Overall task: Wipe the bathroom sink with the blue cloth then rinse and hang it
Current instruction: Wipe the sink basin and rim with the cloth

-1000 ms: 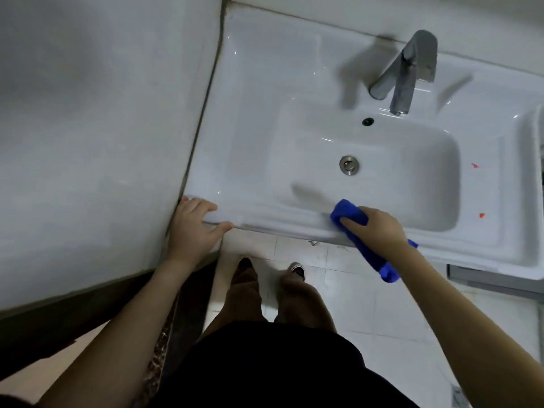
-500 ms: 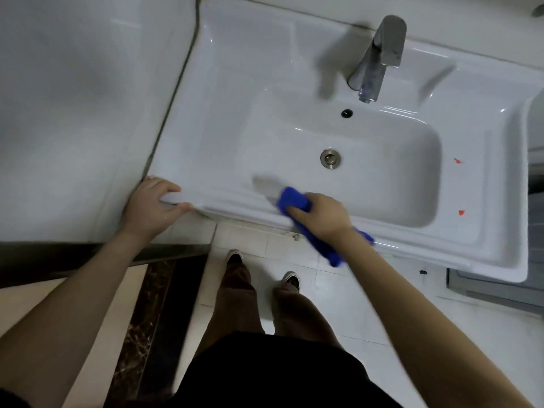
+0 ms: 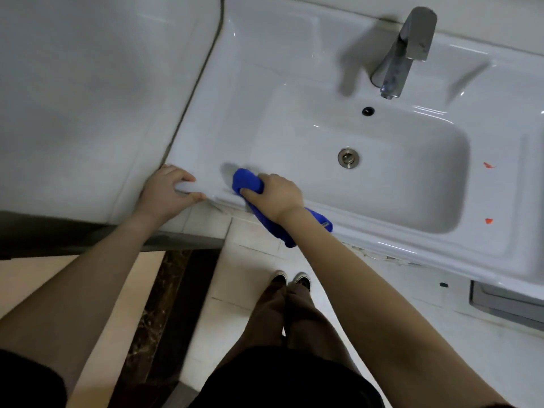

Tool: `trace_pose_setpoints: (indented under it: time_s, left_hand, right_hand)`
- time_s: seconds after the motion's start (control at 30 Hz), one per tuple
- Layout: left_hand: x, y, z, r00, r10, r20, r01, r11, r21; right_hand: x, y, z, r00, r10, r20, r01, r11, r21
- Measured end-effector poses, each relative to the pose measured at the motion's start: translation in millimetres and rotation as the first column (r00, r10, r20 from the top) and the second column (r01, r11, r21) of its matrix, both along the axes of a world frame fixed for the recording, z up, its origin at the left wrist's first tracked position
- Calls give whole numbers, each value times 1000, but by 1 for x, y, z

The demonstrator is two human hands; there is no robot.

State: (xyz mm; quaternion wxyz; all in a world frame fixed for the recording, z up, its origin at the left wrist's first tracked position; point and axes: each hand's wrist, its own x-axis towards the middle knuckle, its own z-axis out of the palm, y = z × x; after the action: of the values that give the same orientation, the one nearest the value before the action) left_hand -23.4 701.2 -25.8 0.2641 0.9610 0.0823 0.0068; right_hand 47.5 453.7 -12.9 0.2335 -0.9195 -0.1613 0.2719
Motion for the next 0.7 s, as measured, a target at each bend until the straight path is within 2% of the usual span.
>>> trace_pose_setpoints:
  time_s: [0.07,0.13,0.23,0.3,0.37,0.47,0.57,0.63,0.7]
  left_hand:
    - [-1,1,-1,1000,-1,23,1,1000,-2]
    - [-2,1,-3,999,-22,39,22,1000,-9]
    - [-3,2,-5,998,-42,43,43,999,-9]
    - [-4,4,-6,999,-40,25,40,999,-1]
    - [-4,5,-5,998,-55,18,55,998,8]
    - [-5,-1,0,995,-96,-9,96,991,91]
    - [-9,-23,1,992,-127,-21,129,976,173]
    - [-12,-42,1,990,-139,17,134,975,177]
    - [-12,-66,1,985,-171,35,164,975,152]
  right_hand:
    - [-2,-45,1,999,-50,20,51,999,-13]
    - [-9,-124,4,987,-149,63,156,980,-121]
    - [-21,-236,22,925,-366,100,379,877,-296]
    - [-22,-260,24,906,-399,143,423,838,-344]
    - [-16,-230,12,937,-318,145,349,876,-332]
    - [-8,-119,-3,984,-143,108,163,966,-202]
    - [-4,-33,-2,995,-76,58,80,993,-87]
    - [-3,-29,-2,997,-65,45,67,996,-51]
    - [-5,-66,-1,995,-85,60,88,995,-44]
